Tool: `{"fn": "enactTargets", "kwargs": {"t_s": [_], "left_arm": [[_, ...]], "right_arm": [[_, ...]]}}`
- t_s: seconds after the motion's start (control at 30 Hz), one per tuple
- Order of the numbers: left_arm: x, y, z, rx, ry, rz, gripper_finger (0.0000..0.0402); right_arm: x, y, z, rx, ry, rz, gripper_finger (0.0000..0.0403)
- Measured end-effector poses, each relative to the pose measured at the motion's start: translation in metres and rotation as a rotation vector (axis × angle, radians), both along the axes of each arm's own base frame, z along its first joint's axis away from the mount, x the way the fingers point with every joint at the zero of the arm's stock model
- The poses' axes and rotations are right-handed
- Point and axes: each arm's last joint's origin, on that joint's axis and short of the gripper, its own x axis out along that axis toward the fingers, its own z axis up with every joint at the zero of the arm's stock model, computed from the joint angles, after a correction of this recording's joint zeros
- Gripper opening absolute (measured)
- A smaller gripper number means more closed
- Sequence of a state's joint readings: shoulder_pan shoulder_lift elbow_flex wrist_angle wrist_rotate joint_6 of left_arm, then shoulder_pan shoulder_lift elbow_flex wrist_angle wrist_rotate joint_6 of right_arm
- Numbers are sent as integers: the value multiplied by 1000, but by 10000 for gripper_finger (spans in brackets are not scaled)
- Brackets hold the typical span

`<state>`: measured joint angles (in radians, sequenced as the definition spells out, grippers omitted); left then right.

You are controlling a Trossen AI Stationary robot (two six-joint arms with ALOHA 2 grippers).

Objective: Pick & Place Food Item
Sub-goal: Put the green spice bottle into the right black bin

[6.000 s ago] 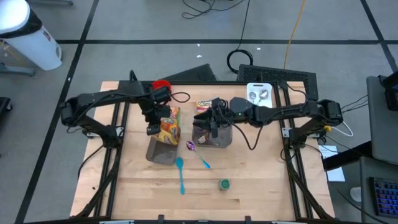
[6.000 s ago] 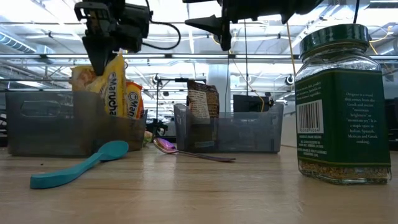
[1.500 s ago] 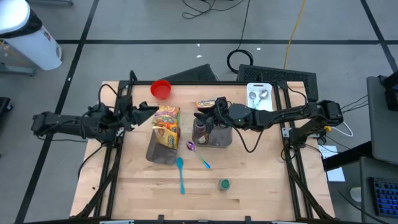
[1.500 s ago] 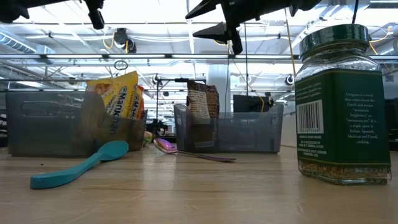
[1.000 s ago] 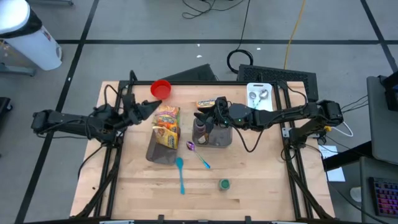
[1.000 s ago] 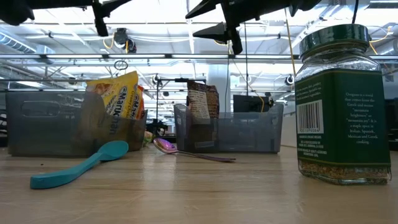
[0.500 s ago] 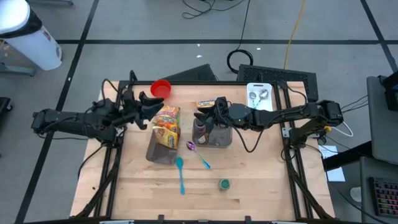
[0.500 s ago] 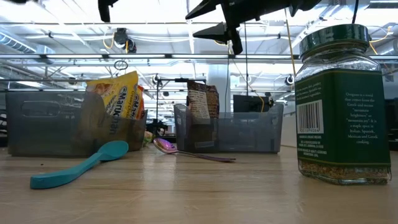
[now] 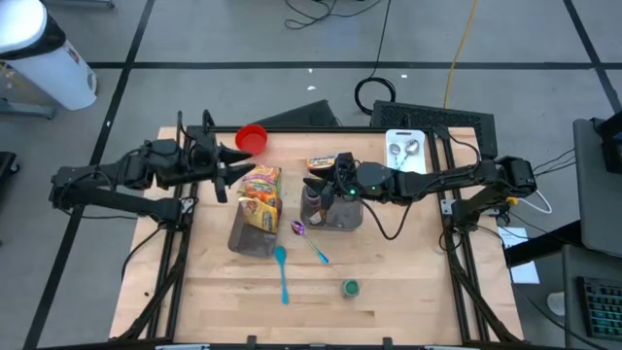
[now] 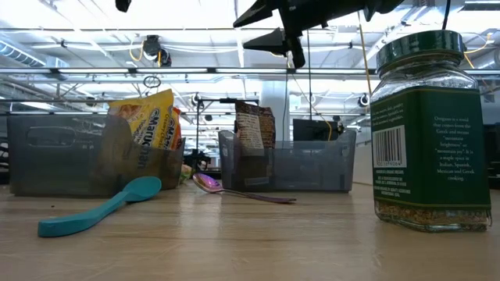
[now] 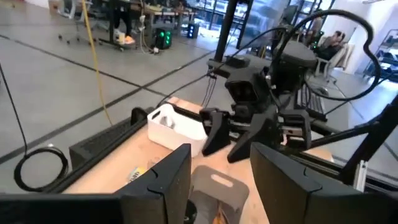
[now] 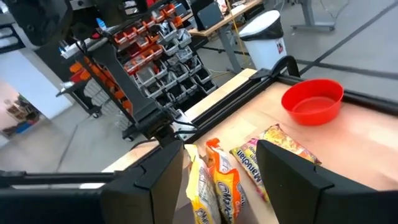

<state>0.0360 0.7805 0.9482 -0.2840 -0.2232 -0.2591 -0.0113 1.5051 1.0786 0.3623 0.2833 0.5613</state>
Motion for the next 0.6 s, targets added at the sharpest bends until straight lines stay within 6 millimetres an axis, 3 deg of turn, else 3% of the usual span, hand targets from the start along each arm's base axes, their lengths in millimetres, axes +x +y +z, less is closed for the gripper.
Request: {"fn": "enactTargets", "kwargs": {"t_s": [0.2,0.43,0.6], "left_arm": [[3,-2,-8,-63,51,-39,175],[24,-3,-25,-139,159,-80,175],[42,-5,-37,-172,236,-176,175]], "right_arm": [[-2,-2,3,-87,16,6,196],[-2,-12,3,-40,4,78,196],[-1,-7,3,-26,-1,193,196]]}}
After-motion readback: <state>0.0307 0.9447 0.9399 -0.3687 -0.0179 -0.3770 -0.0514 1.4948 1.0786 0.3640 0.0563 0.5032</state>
